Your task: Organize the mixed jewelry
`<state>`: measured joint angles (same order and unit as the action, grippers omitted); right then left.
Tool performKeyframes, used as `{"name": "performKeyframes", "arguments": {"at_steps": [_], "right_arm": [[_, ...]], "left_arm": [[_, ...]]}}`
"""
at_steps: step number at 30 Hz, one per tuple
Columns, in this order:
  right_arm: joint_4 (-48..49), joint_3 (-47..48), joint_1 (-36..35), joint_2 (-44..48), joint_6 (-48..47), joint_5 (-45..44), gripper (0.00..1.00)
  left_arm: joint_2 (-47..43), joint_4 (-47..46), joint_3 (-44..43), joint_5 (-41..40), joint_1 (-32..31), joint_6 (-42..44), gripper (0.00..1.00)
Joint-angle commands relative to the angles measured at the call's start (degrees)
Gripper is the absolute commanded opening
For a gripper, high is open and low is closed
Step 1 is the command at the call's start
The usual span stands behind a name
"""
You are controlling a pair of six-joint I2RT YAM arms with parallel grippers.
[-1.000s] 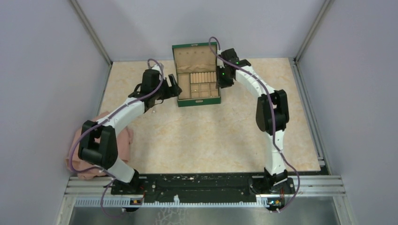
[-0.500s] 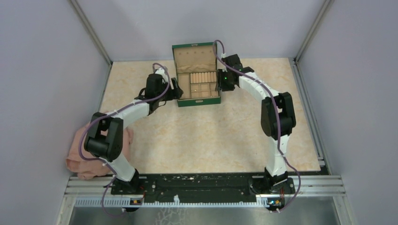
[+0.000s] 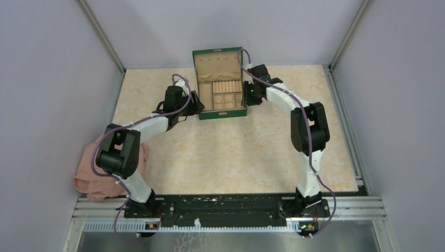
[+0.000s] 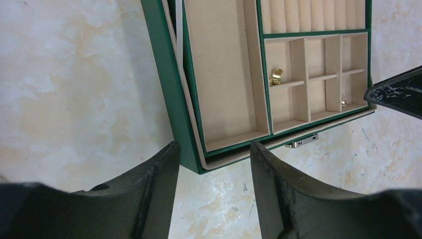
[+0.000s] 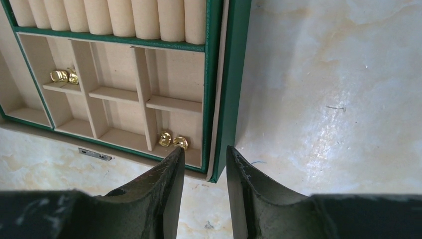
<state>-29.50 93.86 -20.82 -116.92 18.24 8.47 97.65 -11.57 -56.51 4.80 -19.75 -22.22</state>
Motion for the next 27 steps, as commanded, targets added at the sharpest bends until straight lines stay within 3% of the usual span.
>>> {"name": "performKeyframes", "arguments": {"at_steps": [1,7,11,15,21,27], "right_arm": [[2.14,-0.77,0.34,-0.52,-0.05,0.32,0.35],[2.27,-1.69,0.34,0.93,0.07,0.36,0.31],[3.29,-2.9,0.34,4.79,0.29,0.02,0.38],[3.53,-2.82,0.43,8.71,0.56,-1.63,0.41],[4.02,-5.58,1.14,14.63,2.22,-4.63,0.42],[3.88,-12.41,2.96,23.0,3.47,-5.79,0.43]], "left_arm": [[1.05,-1.47,0.66,2.1,-0.29,-0.88,0.58],[0.09,0.05,0.34,2.06,-0.25,-0.96,0.58],[-3.37,3.52,-1.73,-2.55,-0.36,1.38,0.7],[-5.53,6.74,-5.85,-7.42,-1.56,5.17,0.75],[2.06,17.55,-20.11,-20.35,-10.38,10.44,0.75],[11.17,25.11,-30.34,-26.62,-12.68,4.61,0.72]]}}
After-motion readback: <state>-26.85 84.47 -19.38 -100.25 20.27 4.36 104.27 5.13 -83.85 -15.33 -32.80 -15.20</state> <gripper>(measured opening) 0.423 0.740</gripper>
